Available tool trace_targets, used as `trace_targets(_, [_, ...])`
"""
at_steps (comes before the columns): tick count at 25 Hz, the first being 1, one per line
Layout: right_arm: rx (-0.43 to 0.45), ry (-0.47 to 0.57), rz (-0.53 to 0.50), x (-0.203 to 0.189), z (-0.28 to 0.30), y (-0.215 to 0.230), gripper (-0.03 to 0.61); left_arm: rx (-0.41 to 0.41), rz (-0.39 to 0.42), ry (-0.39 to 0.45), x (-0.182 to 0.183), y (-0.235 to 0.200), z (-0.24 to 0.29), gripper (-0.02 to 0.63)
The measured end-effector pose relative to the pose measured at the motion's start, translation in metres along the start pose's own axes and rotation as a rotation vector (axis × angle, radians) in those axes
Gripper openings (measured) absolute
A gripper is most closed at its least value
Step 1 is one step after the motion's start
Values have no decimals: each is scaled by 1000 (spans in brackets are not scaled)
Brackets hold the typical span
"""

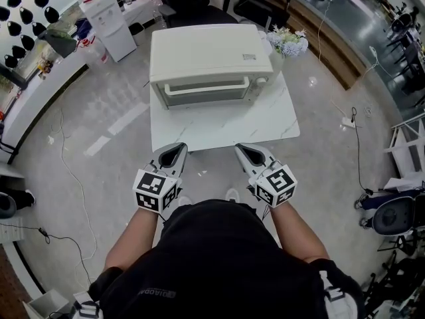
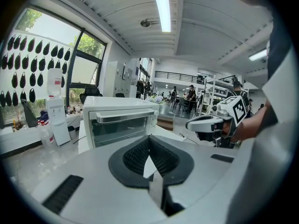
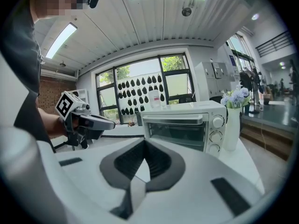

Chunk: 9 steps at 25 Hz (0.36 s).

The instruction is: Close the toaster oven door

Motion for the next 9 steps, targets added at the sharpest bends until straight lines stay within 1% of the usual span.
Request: trace_targets(9, [4, 0, -2, 3, 0, 2, 2, 5, -1, -1, 2, 0, 2, 3])
Point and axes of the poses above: the fingertips, and each gripper's own axes: z forward along the fingers, y to its right, x out of its top, the point moved 1 cm from there along -z, backward along the fingers, and after that the axes turned 1 degree about -z, right-handed, at the moved point
